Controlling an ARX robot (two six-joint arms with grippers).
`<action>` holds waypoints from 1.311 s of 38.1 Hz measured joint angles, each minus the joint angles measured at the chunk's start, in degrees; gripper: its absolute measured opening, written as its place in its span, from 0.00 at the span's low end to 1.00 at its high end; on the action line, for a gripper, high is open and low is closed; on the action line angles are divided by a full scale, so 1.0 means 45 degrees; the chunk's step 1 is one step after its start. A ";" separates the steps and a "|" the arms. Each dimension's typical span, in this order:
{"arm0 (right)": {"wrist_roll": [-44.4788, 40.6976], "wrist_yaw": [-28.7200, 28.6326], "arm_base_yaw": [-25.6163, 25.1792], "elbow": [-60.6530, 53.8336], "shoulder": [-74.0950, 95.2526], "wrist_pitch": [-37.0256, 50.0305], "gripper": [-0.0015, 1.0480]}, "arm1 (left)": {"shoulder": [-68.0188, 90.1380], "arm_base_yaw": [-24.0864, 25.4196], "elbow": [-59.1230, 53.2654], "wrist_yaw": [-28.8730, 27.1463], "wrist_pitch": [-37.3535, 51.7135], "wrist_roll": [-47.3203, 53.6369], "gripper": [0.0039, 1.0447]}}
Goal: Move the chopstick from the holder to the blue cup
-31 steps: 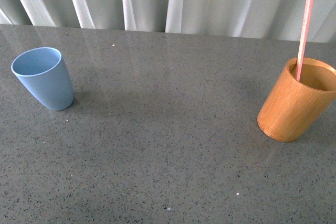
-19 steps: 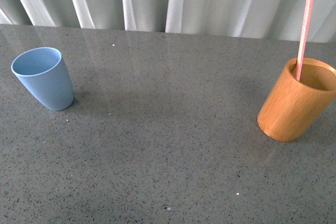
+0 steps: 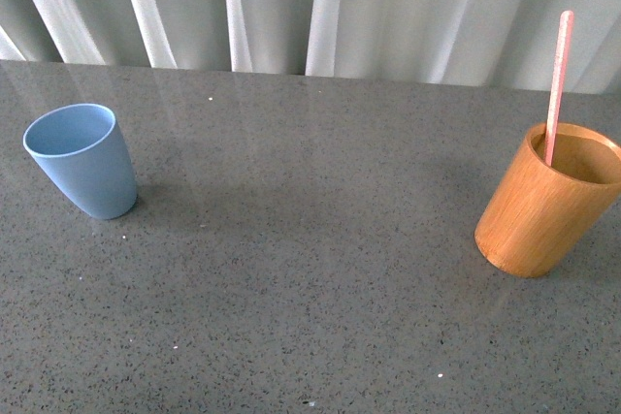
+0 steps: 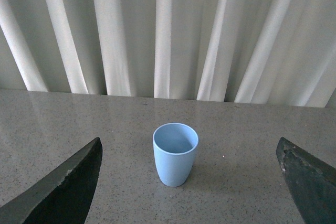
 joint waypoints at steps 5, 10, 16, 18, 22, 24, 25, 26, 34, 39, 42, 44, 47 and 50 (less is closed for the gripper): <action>0.0000 0.0000 0.0000 0.0000 0.0000 0.0000 0.90 | 0.0000 0.0000 0.0000 0.0000 0.0000 0.0000 0.94; 0.0000 0.0000 0.0005 0.0000 0.0000 0.0000 0.90 | 0.0000 0.0000 0.0000 0.0000 0.0000 0.0005 0.94; 0.0000 0.0000 0.0000 0.0000 0.0000 0.0000 0.90 | 0.0000 0.0000 0.0000 0.0000 0.0000 0.0000 0.94; 0.0000 0.0000 0.0005 0.0000 0.0000 0.0000 0.90 | 0.0000 0.0000 0.0000 0.0000 0.0000 0.0000 0.94; 0.0000 0.0000 0.0005 0.0000 0.0000 0.0000 0.90 | 0.0000 0.0000 0.0000 0.0000 0.0000 0.0000 0.94; 0.0000 0.0000 0.0005 0.0000 0.0000 0.0000 0.90 | 0.0063 -0.0044 0.0029 -0.0204 -0.0068 -0.0087 0.94; 0.0000 0.0000 0.0000 0.0000 0.0000 0.0000 0.90 | 0.0311 -0.0243 0.0151 -0.0845 -0.0505 -0.0374 0.94; 0.0000 -0.0005 0.0000 0.0000 0.0000 0.0000 0.90 | 0.0947 -0.0680 0.0568 -0.2025 -0.1540 -0.0845 0.94; 0.0000 -0.0019 0.0005 0.0000 0.0000 0.0000 0.90 | 0.8043 -0.0335 0.3555 -0.3201 -0.1161 -0.2171 0.94; 0.0000 -0.0010 0.0005 0.0000 0.0000 0.0000 0.90 | 1.1302 -0.0146 0.5586 -0.2239 -0.1642 -0.2200 0.94; 0.0000 -0.0015 0.0005 0.0000 0.0000 0.0000 0.90 | 1.2847 -0.0146 0.6528 -0.1889 -0.2050 -0.2059 0.94; 0.0000 -0.0015 0.0005 0.0000 0.0000 0.0000 0.90 | 1.3833 -0.0170 0.7145 -0.1899 -0.2229 -0.1933 0.94; 0.0000 -0.0019 0.0005 0.0000 0.0000 0.0000 0.90 | 1.5251 -0.0194 0.8213 -0.1749 -0.2492 -0.1617 0.94; 0.0000 -0.0015 0.0005 0.0000 0.0000 0.0000 0.90 | 1.6529 -0.0277 0.9258 -0.1860 -0.2623 -0.1307 0.94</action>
